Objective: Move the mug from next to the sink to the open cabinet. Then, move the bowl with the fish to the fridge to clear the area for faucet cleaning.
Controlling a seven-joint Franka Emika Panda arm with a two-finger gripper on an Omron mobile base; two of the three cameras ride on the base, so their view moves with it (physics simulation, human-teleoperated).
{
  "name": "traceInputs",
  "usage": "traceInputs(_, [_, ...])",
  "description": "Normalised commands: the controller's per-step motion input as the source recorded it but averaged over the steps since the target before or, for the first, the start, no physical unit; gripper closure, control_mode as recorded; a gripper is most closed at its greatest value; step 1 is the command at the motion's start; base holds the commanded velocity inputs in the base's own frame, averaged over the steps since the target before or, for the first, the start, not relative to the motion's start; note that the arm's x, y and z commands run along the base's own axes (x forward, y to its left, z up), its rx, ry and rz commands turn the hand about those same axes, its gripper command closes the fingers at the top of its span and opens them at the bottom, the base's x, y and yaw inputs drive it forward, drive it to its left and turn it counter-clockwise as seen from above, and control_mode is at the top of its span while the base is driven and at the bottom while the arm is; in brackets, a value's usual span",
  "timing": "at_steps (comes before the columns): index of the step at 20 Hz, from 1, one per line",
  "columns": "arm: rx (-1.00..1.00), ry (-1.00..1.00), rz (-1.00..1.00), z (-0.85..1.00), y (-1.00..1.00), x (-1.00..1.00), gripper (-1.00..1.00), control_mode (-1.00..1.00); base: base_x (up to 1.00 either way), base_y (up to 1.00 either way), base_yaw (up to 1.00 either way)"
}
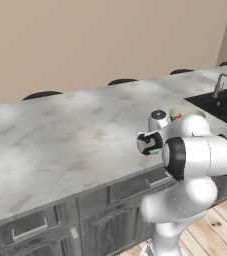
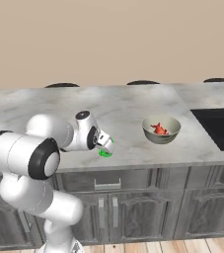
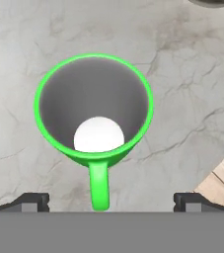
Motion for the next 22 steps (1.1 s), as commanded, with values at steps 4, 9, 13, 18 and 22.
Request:
traceInputs(4, [0.00, 0.00, 0.00, -0.21, 0.00, 0.27, -1.00, -1.00, 0.00, 0.00, 0.00])
traceInputs(9, [0.00, 0.00, 0.00, -0.30, 0.00, 0.12, -1.00, -1.00, 0.00, 0.00, 0.00])
traceInputs(13, [0.00, 0.00, 0.00, -0.09, 0.00, 0.05, -1.00, -1.00, 0.00, 0.00, 0.00])
traceInputs(18, [0.00, 0.00, 0.00, -0.03, 0.00, 0.06, 1.00, -1.00, 0.00, 0.00, 0.00])
traceInputs(22, [0.00, 0.00, 0.00, 0.00, 0.00, 0.00, 1.00, -1.00, 0.00, 0.00, 0.00])
